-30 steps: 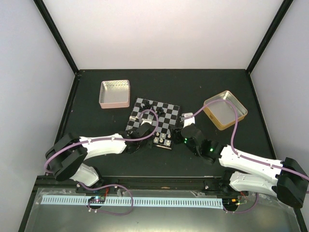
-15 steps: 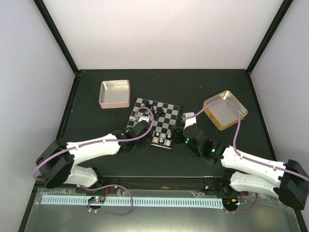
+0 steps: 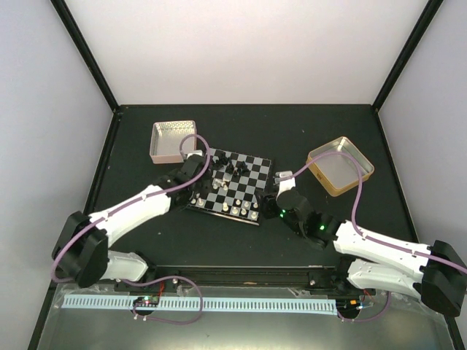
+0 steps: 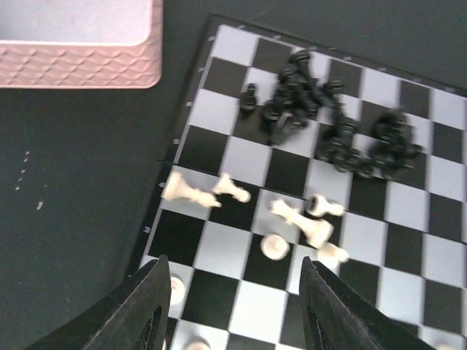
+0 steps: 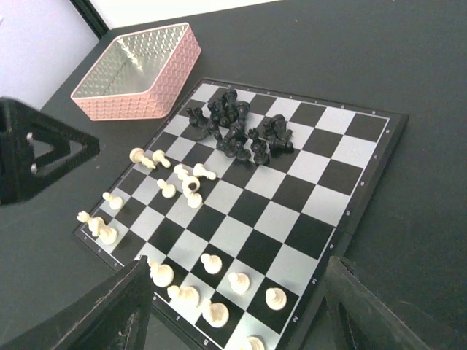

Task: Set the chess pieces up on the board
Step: Pick up the chess piece from the chessboard.

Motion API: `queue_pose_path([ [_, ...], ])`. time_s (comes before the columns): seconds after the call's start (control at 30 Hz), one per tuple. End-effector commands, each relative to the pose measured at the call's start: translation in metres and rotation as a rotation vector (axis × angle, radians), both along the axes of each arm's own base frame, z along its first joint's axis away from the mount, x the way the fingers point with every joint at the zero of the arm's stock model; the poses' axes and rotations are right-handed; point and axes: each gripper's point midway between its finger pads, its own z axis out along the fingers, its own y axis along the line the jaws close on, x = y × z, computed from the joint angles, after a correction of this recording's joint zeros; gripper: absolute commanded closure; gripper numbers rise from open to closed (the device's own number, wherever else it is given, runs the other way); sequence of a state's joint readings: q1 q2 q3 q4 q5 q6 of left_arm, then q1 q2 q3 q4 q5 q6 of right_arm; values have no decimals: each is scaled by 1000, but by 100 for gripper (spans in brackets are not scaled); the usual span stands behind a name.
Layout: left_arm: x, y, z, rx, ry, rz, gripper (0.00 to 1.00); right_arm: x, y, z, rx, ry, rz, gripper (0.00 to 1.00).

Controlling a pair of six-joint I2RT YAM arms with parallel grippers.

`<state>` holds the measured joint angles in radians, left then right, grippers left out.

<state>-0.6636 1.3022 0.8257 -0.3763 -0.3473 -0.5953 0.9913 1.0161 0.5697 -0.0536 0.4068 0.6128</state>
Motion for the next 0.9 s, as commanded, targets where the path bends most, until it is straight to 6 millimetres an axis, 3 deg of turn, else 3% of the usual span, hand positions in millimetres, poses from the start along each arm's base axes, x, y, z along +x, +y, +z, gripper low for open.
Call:
queue_pose_path([
  [0.0, 18, 12, -15, -9, 99, 22, 51, 0, -2, -10, 12, 21, -11, 35],
  [0.23, 51, 22, -47, -80, 260, 99, 51, 1, 2, -6, -8, -3, 10, 35],
  [0.43, 69, 40, -53, -60, 291, 229, 54, 1, 12, -5, 7, -6, 51, 35],
  [0.5, 73, 37, -54, -66, 303, 226, 56, 0, 13, -6, 1, -9, 61, 35],
  [0.63, 71, 31, -67, -59, 377, 210, 63, 1, 10, -6, -29, -29, 65, 35],
  [0.87, 62, 36, -85, -19, 443, 225, 64, 2, 9, -5, -37, -45, 63, 35],
])
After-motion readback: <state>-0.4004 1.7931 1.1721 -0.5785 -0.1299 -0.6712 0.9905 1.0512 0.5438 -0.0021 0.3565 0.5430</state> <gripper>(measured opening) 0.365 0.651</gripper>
